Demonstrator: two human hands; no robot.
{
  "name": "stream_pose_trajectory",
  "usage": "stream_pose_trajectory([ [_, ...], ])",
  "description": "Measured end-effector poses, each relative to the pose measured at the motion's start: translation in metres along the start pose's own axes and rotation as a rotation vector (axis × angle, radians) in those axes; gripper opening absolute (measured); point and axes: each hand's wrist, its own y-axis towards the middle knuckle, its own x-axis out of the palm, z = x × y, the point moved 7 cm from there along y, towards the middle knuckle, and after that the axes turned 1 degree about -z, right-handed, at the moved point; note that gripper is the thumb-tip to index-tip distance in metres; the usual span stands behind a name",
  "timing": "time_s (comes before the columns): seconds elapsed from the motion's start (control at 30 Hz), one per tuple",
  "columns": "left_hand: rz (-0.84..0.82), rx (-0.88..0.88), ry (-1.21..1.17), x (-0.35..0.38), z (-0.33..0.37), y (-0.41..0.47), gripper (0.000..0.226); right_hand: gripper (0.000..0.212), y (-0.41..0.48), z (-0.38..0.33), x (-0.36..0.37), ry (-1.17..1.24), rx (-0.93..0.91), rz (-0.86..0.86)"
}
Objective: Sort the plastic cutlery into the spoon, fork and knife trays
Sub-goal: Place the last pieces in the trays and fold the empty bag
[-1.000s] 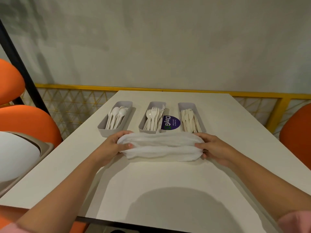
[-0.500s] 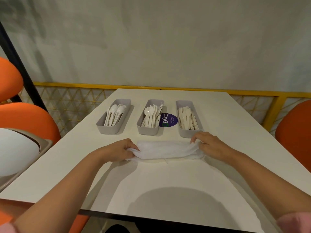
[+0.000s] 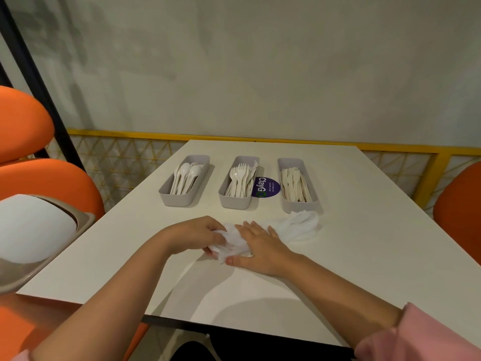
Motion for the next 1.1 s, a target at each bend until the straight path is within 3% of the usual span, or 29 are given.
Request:
stream_pose_trajectory([
  [0.07,-0.016,0.088,-0.127,0.001,0.019,-0.008,0.02,0.086,0.0,-0.005,0.002,0.147,-0.019,0.02],
  [0.17,0.06,0.166,-0.328,-0.002,0.049,-0.02,0.029,0.052,-0.001,-0.007,-0.001,0.512,-0.005,0.124],
  [0.33,0.579,0.438,-0.164,-0.027,0.071,-0.017,0.024,0.041,-0.002,0.013,-0.005,1.32,0.14,0.147],
  [0.4,0.564,0.536,-0.014,-0.013,0.074,-0.009,0.021,0.022,-0.003,0.016,-0.011,1.589,0.075,0.137],
  [0.57,0.367,0.567,0.333,0.033,0.073,0.021,0.049,0.027,-0.008,0.02,-0.013,1.806,0.128,0.089],
  [0.63,0.328,0.484,0.358,0.039,0.062,0.032,0.051,0.024,-0.01,0.026,-0.011,1.745,0.222,0.145],
  [0.73,0.278,0.413,0.355,0.048,0.051,0.037,0.034,0.025,-0.015,0.041,-0.01,1.558,0.324,0.267],
  [0.83,0.233,0.332,0.392,0.056,0.047,0.035,0.042,0.028,-0.025,0.054,-0.02,1.171,0.415,0.441],
  [0.9,0.209,0.29,0.451,0.06,0.045,0.036,0.052,0.042,-0.04,0.055,-0.04,0.825,0.37,0.62],
  [0.97,0.191,0.278,0.495,0.062,0.045,0.036,0.06,0.062,-0.056,0.037,-0.059,0.491,0.157,0.712],
  [1.03,0.174,0.271,0.49,0.063,0.047,0.035,0.06,0.068,-0.061,0.015,-0.057,0.246,-0.039,0.59],
  [1.1,0.162,0.258,0.49,0.065,0.049,0.035,0.063,0.065,-0.058,0.007,-0.042,0.118,-0.107,0.386],
])
